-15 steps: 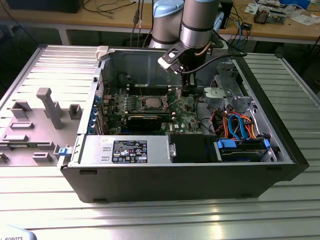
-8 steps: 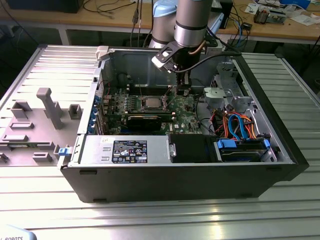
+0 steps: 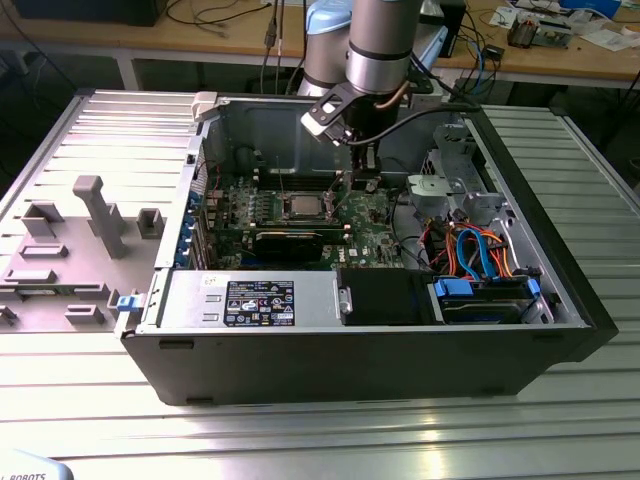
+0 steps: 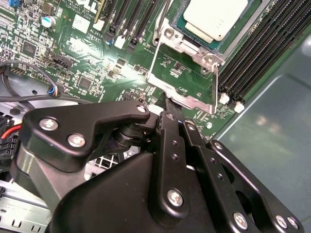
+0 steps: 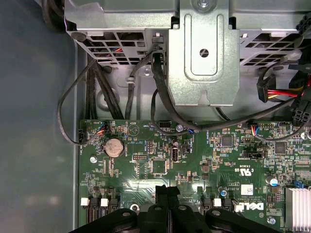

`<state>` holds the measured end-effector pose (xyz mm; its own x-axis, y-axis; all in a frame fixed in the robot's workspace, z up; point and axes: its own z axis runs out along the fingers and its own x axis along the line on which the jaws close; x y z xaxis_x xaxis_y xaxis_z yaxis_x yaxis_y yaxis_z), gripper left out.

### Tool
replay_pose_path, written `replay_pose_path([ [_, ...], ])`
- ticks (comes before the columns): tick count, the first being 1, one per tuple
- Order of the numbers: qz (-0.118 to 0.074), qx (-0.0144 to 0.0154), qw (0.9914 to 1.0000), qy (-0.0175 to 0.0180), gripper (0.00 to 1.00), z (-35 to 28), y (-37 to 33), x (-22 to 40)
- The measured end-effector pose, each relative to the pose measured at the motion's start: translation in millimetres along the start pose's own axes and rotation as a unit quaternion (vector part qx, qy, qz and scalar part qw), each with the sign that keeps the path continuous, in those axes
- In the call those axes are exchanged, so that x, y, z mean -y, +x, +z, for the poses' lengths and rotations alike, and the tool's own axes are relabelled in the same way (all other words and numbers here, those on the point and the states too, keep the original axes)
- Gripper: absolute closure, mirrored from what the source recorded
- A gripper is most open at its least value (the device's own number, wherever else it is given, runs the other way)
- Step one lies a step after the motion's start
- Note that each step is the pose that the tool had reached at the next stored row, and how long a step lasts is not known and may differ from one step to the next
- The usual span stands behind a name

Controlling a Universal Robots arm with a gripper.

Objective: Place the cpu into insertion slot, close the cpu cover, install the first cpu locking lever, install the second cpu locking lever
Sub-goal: 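Close the cpu cover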

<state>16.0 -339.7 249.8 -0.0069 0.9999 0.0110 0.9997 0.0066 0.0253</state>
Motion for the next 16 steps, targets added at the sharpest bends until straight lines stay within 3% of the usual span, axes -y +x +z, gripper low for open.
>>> replay_pose_path([
  [16, 0.000, 0.0000, 1.00000, 0.0000, 0.89, -0.1, 0.0, 3.9],
])
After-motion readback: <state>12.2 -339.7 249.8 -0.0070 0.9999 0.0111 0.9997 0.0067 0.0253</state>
